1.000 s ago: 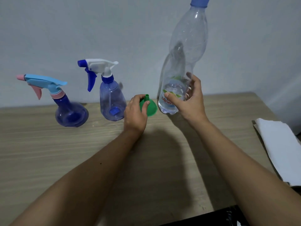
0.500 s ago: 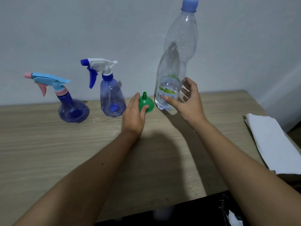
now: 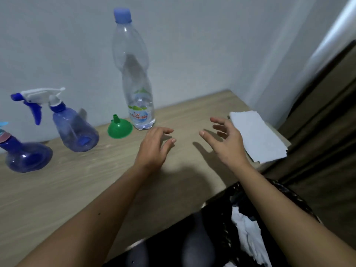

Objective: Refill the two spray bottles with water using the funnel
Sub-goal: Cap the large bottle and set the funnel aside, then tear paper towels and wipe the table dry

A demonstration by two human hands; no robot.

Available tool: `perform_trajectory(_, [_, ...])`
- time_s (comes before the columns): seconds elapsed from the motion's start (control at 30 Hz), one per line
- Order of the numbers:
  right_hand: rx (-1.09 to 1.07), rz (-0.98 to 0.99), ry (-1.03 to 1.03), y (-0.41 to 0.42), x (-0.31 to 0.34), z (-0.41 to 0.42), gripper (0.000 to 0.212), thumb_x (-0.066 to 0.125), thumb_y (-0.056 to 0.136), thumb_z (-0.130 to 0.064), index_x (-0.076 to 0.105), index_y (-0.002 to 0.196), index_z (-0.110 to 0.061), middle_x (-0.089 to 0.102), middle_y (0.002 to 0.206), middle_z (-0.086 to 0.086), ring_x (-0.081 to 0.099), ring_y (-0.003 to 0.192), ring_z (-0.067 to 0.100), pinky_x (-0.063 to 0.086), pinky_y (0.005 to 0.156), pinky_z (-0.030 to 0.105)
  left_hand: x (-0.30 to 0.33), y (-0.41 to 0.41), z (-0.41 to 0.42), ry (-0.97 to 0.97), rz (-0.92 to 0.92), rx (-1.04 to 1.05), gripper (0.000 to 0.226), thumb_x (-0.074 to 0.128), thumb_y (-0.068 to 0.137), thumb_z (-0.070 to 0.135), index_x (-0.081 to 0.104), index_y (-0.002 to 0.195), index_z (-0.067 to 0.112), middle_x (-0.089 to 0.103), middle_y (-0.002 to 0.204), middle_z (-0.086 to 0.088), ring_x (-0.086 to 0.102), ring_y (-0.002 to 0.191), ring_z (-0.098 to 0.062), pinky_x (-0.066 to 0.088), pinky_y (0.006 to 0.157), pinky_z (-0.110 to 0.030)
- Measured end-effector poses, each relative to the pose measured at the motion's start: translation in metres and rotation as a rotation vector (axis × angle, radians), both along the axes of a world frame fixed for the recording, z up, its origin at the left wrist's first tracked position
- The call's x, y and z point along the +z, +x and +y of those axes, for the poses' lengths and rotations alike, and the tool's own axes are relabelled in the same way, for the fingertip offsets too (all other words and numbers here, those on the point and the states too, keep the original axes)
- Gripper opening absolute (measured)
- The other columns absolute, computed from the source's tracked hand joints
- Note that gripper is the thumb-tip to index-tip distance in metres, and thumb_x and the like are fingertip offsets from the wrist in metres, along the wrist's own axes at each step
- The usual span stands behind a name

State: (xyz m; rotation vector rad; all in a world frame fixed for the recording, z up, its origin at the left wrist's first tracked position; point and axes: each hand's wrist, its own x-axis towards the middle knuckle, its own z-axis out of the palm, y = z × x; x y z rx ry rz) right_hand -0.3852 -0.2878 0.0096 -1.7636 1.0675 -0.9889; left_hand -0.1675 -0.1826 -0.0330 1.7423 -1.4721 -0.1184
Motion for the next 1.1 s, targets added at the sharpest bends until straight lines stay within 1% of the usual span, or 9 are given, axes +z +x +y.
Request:
perform_trajectory(0.13, [-0.157, 0.053, -0.046, -0.061, -0.009, -0.009, 0.035, 0.087, 0.086, -0.033, 0.072, 0.118, -0.029, 0.069, 0.122, -0.014, 0.064, 0.111, 0.010, 0.053, 0.097, 0.031, 0.002, -0.046, -0.055, 0.046, -0.040, -0.174, 0.019, 0.071, 0.102, 0.025, 0.071, 0.119, 0.017, 0.070, 0.119, -0.001, 0.062, 0.114, -0.020, 0.040, 0.096, -0.025])
perform_trajectory(0.23, [-0.254, 0.133, -0.131, -0.103, -0.024, -0.013, 0.026, 0.087, 0.085, -0.030, 0.076, 0.108, -0.029, 0.071, 0.112, -0.015, 0.065, 0.104, 0.012, 0.053, 0.093, 0.036, -0.001, -0.079, -0.090, 0.064, -0.076, -0.295, 0.020, 0.073, 0.101, 0.026, 0.072, 0.119, 0.019, 0.070, 0.117, -0.001, 0.061, 0.114, -0.023, 0.038, 0.094, -0.025])
perform_trajectory(0.33, [-0.285, 0.274, -0.230, -0.139, -0.041, -0.016, 0.023, 0.088, 0.084, -0.029, 0.078, 0.105, -0.025, 0.071, 0.108, -0.013, 0.062, 0.104, 0.014, 0.051, 0.096, 0.038, -0.008, -0.103, -0.117, 0.068, -0.122, -0.415, 0.026, 0.078, 0.097, 0.028, 0.074, 0.121, 0.022, 0.070, 0.118, 0.002, 0.060, 0.117, -0.022, 0.043, 0.100, -0.030])
perform_trajectory(0.47, [-0.279, 0.384, -0.271, -0.162, -0.058, -0.018, 0.028, 0.090, 0.081, -0.034, 0.080, 0.107, -0.026, 0.066, 0.104, -0.014, 0.056, 0.105, 0.017, 0.038, 0.100, 0.016, -0.016, -0.124, -0.139, 0.112, -0.202, -0.524, 0.034, 0.081, 0.095, 0.033, 0.075, 0.127, 0.024, 0.066, 0.126, -0.004, 0.055, 0.124, -0.025, 0.041, 0.103, -0.032])
perform_trajectory(0.53, [-0.266, 0.407, -0.298, -0.162, -0.063, -0.019, 0.030, 0.089, 0.081, -0.039, 0.080, 0.107, -0.026, 0.065, 0.102, -0.014, 0.054, 0.104, 0.014, 0.036, 0.099, 0.013, -0.020, -0.129, -0.148, 0.099, -0.231, -0.549, 0.035, 0.081, 0.094, 0.035, 0.077, 0.127, 0.024, 0.064, 0.130, -0.007, 0.056, 0.126, -0.026, 0.040, 0.104, -0.030])
perform_trajectory(0.7, [-0.311, 0.468, -0.337, -0.154, -0.071, -0.023, 0.031, 0.086, 0.081, -0.050, 0.082, 0.103, -0.029, 0.065, 0.101, -0.013, 0.053, 0.103, 0.016, 0.041, 0.098, 0.025, -0.026, -0.135, -0.166, 0.011, -0.265, -0.587, 0.023, 0.081, 0.093, 0.036, 0.083, 0.113, 0.026, 0.063, 0.132, -0.003, 0.054, 0.125, -0.020, 0.040, 0.101, -0.025])
perform_trajectory(0.87, [-0.360, 0.428, -0.371, -0.151, -0.077, -0.023, 0.013, 0.083, 0.086, -0.043, 0.082, 0.090, -0.030, 0.066, 0.096, -0.012, 0.053, 0.097, 0.018, 0.044, 0.091, 0.028, -0.027, -0.136, -0.171, -0.084, -0.313, -0.631, 0.027, 0.069, 0.099, 0.040, 0.085, 0.109, 0.021, 0.068, 0.124, -0.005, 0.058, 0.116, -0.024, 0.044, 0.096, -0.027])
perform_trajectory(1.0, [-0.375, 0.371, -0.373, -0.150, -0.073, -0.025, 0.009, 0.078, 0.088, -0.038, 0.080, 0.088, -0.030, 0.066, 0.095, -0.012, 0.054, 0.096, 0.018, 0.046, 0.092, 0.033, -0.024, -0.136, -0.168, -0.161, -0.353, -0.638, 0.021, 0.070, 0.102, 0.028, 0.083, 0.112, 0.015, 0.071, 0.119, -0.010, 0.061, 0.113, -0.027, 0.047, 0.095, -0.032])
perform_trajectory(1.1, [-0.363, 0.323, -0.403, -0.150, -0.064, -0.026, 0.007, 0.074, 0.092, -0.031, 0.075, 0.088, -0.026, 0.068, 0.096, -0.012, 0.057, 0.096, 0.020, 0.046, 0.093, 0.038, -0.021, -0.138, -0.164, -0.177, -0.356, -0.643, 0.018, 0.068, 0.105, 0.022, 0.080, 0.112, 0.011, 0.071, 0.119, -0.011, 0.061, 0.116, -0.027, 0.047, 0.099, -0.033])
